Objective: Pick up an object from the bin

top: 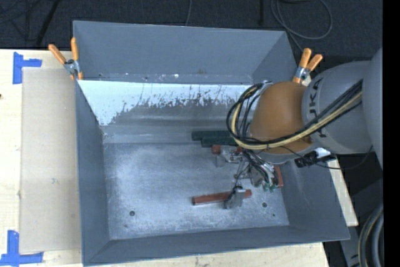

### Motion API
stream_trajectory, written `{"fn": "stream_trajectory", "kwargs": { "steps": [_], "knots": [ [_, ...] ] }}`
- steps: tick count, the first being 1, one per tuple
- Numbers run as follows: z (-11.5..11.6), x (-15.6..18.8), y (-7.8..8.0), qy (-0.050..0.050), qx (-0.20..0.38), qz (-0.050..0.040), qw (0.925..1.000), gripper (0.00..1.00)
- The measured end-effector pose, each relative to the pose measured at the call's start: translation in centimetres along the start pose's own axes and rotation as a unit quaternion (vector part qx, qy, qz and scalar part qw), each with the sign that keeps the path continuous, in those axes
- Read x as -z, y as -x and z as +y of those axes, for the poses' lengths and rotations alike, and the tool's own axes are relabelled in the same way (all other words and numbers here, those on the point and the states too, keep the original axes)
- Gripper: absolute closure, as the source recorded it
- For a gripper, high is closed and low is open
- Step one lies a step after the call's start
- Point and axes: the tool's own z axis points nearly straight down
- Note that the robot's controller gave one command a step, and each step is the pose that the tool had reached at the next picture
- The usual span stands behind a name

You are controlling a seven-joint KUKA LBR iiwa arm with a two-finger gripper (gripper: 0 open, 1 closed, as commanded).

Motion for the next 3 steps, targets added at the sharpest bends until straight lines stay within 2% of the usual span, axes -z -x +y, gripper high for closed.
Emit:
{"fn": "stream_trajectory", "kwargs": {
  "steps": [1, 2, 3],
  "knots": [
    [0.4, 0.0, 0.0, 0.001, 0.002, 0.0004, 1.0, 1.0],
    [-5.8, -0.1, 5.0, 0.003, 0.084, 0.0077, 0.9965, 1.0],
    [-9.9, 2.5, 2.7, 0.001, 0.274, 0.0003, 0.9617, 1.0]
  ]
}}
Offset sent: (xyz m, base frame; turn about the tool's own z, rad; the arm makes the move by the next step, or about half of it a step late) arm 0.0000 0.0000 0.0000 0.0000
